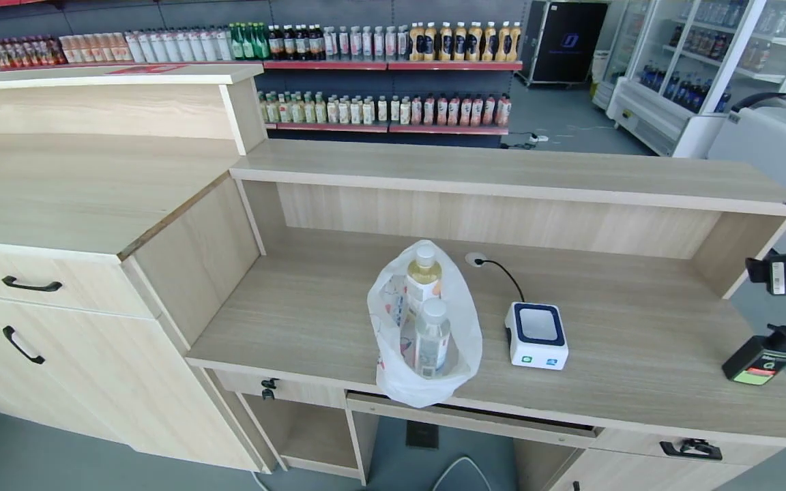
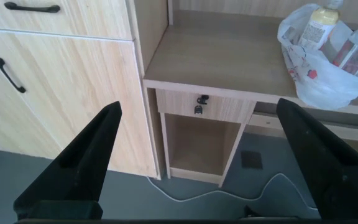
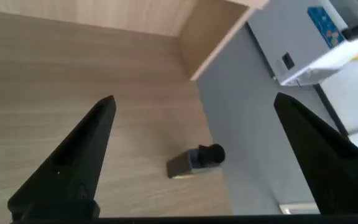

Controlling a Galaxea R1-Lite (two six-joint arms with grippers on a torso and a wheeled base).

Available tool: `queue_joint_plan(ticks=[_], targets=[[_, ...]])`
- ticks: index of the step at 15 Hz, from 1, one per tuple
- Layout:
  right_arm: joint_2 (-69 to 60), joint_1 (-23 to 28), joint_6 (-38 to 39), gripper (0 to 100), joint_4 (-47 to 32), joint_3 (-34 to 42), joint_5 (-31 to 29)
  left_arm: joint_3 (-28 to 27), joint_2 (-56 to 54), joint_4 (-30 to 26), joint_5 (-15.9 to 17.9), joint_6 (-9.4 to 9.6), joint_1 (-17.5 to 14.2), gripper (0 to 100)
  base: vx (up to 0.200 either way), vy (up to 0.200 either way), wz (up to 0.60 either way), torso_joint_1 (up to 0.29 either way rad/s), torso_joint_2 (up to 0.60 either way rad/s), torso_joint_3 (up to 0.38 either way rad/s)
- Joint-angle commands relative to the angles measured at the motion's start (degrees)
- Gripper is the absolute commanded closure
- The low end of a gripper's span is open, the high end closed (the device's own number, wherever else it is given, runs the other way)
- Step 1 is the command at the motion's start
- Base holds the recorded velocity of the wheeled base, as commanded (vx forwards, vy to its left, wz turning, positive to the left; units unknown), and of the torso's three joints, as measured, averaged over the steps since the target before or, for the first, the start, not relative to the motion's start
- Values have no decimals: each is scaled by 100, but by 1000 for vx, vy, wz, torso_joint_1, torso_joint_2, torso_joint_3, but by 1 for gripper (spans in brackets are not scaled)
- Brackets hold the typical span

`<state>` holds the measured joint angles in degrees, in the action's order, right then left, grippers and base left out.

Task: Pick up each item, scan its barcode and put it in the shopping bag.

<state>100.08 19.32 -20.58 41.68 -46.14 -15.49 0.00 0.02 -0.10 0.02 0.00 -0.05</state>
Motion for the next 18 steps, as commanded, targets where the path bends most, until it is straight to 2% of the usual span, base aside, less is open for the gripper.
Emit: queue_joint_plan(ticks=[1,3,4,5,10,12,18], targets=[[345,625,186,0,-512,114,-261,0,-2,1,-2,0,-4,0,0,0,0,0,0,0],[828,731,405,0,-494,114,-252,0,-2,1,-2,0,-4,0,0,0,0,0,0,0],[1004,713,757,0,-406,105,-252,0,-2,1,-2,0,-4,0,0,0,0,0,0,0],[1285,625,1504,0,-345,79,-244,0,-2,1,-2,0,-4,0,0,0,0,0,0,0],[1857,511,3025,0,-81,-18,-252,0,-2,1,-2,0,-4,0,0,0,0,0,0,0],[2112,450,3332,0,271,-97,-252,0,-2,1,-2,0,-4,0,0,0,0,0,0,0],[2920,450,3402,0,657,-633,-252,0,-2,1,-2,0,-4,0,0,0,0,0,0,0]])
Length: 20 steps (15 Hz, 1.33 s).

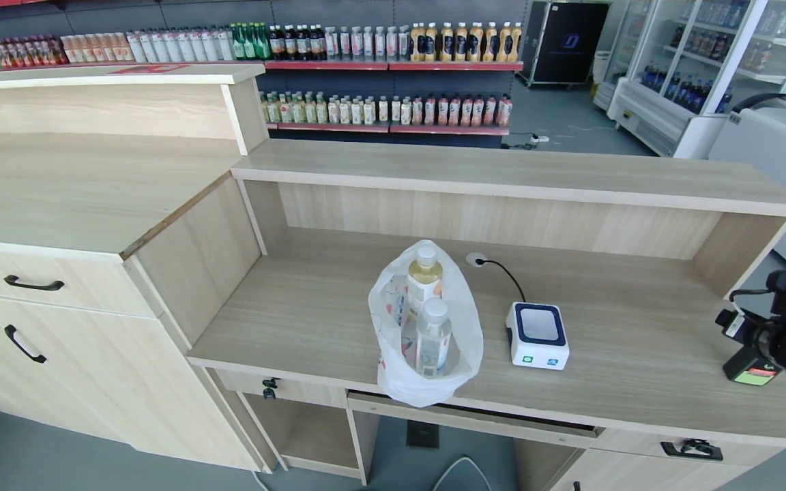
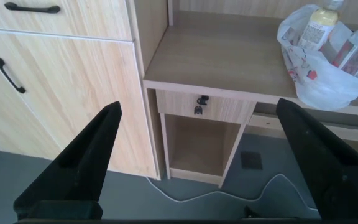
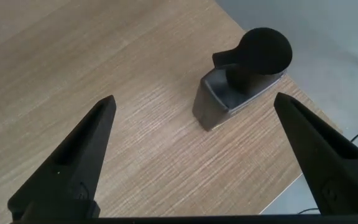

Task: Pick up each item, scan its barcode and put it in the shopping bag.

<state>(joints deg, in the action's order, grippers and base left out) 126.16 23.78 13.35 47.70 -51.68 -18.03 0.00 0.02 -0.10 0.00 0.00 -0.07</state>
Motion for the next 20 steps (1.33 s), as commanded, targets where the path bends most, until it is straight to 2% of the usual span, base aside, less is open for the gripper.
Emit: queue_joint_plan(ticks=[1,5,14,20], targets=[[471,3,10,0,73,-97,-8,0,-2,1,0,0,-1,0,0,0,0,0,0,0],[717,-14,1,0,90,-115,1,0,-2,1,0,0,-1,0,0,0,0,0,0,0],[1174,-172,-280,0,108,-818,-8,0,-2,1,0,0,-1,0,0,0,0,0,0,0],[902,-348,-491,0,108,-519,-16,0,-2,1,0,0,-1,0,0,0,0,0,0,0]])
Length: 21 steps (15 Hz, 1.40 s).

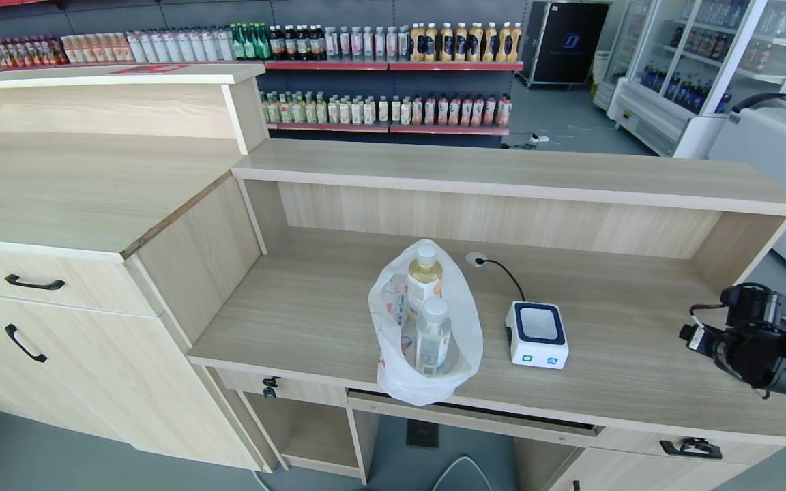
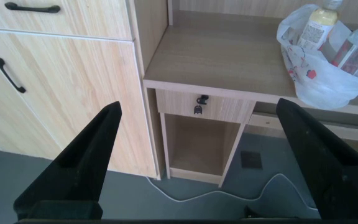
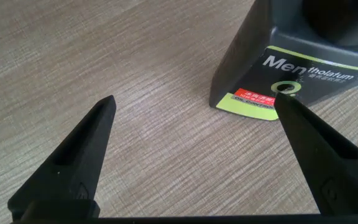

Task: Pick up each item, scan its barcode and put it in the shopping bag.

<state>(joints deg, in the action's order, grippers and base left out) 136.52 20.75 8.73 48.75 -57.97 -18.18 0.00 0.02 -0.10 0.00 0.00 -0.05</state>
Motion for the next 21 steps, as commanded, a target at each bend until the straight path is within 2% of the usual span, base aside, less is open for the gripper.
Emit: queue_joint_plan(ticks=[1,5,9,12,16,21], targets=[[-240,-80,-126,0,3,251,-11,0,-2,1,0,0,-4,0,0,0,0,0,0,0],[-1154,-71,-1268,0,20,1235,-336,0,-2,1,0,0,-4,0,0,0,0,0,0,0],[-1550,395,-2472,0,56,1288,-424,0,-2,1,0,0,-4,0,0,0,0,0,0,0],[-1383,703,-2587,0,64,1218,-274,0,-2,1,0,0,-4,0,0,0,0,0,0,0],[-1066,1221,-3053,0,73,1174,596,0,-2,1,0,0,-4,0,0,0,0,0,0,0],[-855,1634,-3641,0,73,866,2160,0,-2,1,0,0,-4,0,0,0,0,0,0,0]])
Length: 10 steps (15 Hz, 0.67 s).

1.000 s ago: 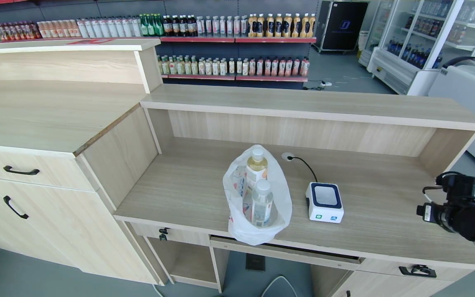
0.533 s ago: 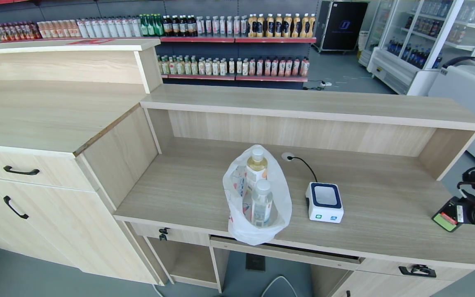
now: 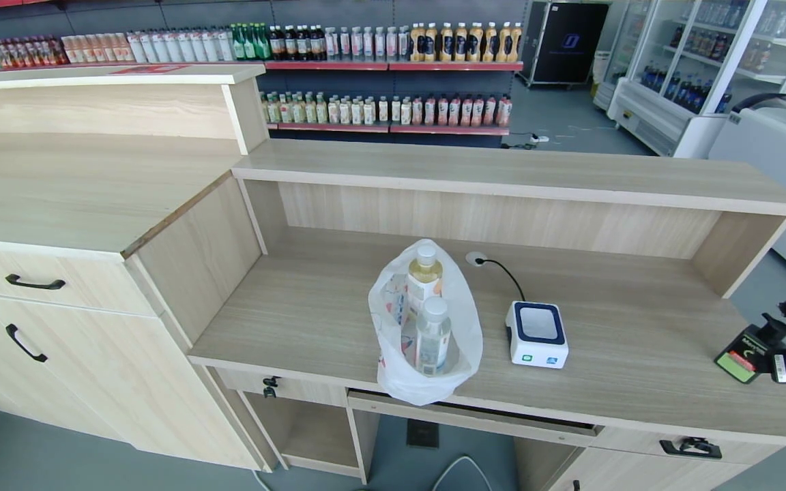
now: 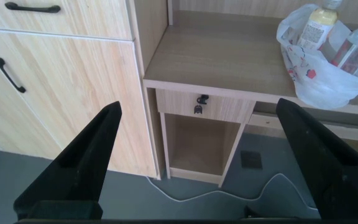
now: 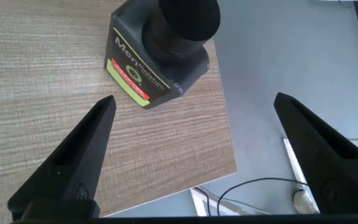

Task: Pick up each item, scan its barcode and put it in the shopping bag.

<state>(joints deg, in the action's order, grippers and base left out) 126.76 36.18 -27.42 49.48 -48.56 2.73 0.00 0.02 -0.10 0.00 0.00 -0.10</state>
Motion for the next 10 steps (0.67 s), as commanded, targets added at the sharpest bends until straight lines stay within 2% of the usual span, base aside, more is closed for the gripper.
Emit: queue_joint_plan(ticks=[1,6,10], targets=[[156,135,-132,0,-9,-93,316,0,-2,1,0,0,1,0,0,0,0,0,0,0],[385,267,-484,0,9,-383,922,0,-2,1,0,0,1,0,0,0,0,0,0,0],[613,258,-537,0,-17,-576,1186,0,-2,1,0,0,1,0,0,0,0,0,0,0]])
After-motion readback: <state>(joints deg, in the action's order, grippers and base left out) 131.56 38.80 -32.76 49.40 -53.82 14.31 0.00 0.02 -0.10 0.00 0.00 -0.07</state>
